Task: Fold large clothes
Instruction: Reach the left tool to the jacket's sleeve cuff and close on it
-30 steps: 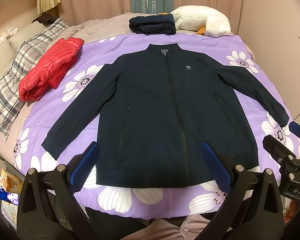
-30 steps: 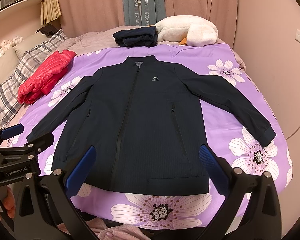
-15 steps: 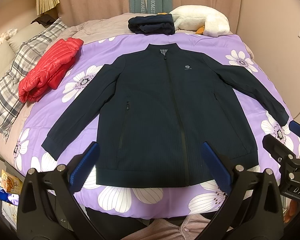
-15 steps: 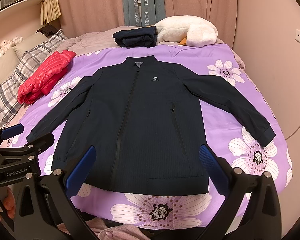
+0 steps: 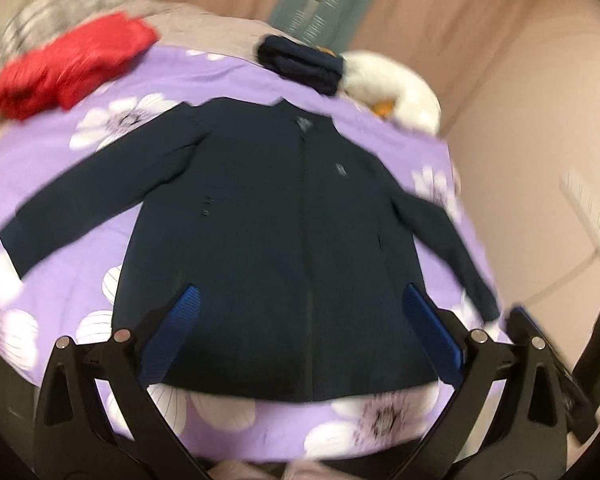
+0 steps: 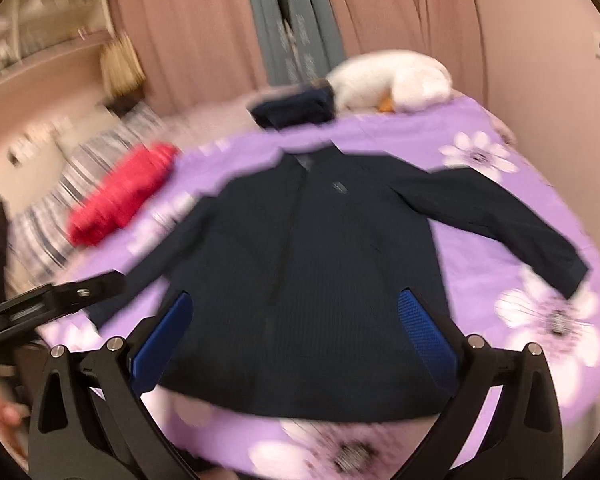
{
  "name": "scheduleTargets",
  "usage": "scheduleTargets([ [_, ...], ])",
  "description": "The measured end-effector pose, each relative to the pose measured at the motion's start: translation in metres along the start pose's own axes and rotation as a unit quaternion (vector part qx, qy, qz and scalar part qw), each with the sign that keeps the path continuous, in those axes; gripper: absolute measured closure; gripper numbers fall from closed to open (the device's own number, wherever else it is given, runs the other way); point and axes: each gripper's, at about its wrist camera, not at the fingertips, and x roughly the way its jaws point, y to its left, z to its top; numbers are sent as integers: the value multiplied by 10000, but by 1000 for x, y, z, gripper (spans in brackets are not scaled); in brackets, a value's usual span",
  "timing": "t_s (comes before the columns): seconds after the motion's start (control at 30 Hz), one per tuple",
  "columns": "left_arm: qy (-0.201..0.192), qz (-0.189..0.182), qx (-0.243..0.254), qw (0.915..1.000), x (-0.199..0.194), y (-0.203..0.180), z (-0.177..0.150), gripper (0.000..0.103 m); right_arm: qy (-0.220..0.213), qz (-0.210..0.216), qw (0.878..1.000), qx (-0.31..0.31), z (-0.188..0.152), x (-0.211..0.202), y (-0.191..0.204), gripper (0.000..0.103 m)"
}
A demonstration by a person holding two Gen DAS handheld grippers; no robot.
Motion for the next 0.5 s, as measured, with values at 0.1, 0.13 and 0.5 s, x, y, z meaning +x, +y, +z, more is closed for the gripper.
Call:
scheduleTargets([
  [0.1,65,169,-643,9978,21,57,1,2,-209,432,9982,-361,-7,11,3,1],
  [0.13,148,195,-816,9964,27,72,-1,2,-156,518,9977,-402,-8,15,4,1],
  [0.5,-928,290,-3712,9234,39,274,-37,2,544,1331,9892,-285,-5,61,25,1],
])
